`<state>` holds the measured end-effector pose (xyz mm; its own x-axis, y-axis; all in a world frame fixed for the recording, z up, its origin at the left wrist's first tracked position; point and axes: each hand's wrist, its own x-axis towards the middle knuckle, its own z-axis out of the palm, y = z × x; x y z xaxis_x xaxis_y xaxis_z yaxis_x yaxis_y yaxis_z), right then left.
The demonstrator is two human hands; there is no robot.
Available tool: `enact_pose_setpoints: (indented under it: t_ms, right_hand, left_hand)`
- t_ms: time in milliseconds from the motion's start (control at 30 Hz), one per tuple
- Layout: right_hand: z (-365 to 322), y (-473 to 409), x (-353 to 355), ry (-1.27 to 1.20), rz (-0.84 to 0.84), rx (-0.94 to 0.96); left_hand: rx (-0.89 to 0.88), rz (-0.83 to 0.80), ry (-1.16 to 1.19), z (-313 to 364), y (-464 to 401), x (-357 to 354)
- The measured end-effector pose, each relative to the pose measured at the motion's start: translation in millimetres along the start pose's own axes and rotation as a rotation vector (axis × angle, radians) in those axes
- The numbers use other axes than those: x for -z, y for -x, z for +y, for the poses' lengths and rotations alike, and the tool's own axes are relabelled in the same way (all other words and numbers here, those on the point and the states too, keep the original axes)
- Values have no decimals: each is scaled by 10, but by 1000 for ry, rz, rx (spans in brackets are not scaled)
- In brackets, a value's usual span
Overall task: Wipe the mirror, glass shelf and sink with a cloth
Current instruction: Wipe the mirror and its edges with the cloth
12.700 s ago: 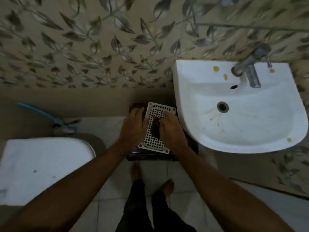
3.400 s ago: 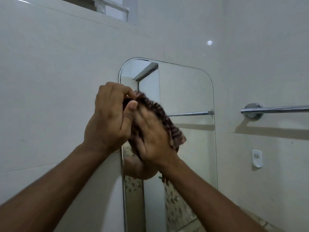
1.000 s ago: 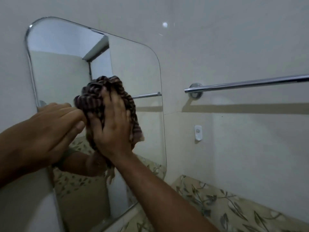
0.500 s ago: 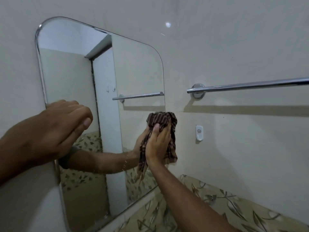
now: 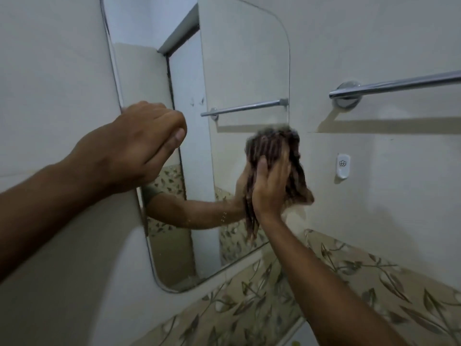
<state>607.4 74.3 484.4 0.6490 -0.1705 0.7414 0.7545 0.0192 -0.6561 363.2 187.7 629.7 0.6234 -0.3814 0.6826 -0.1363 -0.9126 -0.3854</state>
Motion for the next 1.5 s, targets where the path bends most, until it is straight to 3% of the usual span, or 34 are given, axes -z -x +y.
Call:
enact_pose_setpoints:
  t_ms: [133,300,433,600,700,833,967,1100,1233,1367,1433,1500]
  right_hand:
    - [491,1099,150,14,-30,-237]
    - [359,1124,45,9,8,-208]
    - [-329,755,-160,-46,-41,1]
    - [-1047,1334,-366,8,-265,432]
    - [-1020,1818,-394,63,-390,551]
    - [-614,2166,-298,48,-427,627]
    - [-127,2110,-135,69,-342,575]
    - [-463,1546,-266,-78,-141,326]
    - [-898,1283,-390,-21,-199,399]
    - [-376,1731,-207,93,-433,602]
    - [-27,1871,-68,33,-479,398]
    - [90,1785,-10,-30,-364,163]
  left_hand:
    - [14,1,-5,14,8,7]
    - [14,5,-21,19,15,3]
    - [18,21,-16,9,17,-11]
    - [43,170,51,31,41,14]
    - [62,238,110,37,62,32]
    - [58,183,65,38,61,27]
    - [55,149,48,49,62,43]
    - [-41,-14,-105,63,34,22]
    - [-55,-65,-155,53,27,3]
    - [-47,-45,-143,53,45,-1]
    - [-45,-42,-135,53,53,-7]
    - [-47,-37,-131,49,58,-13]
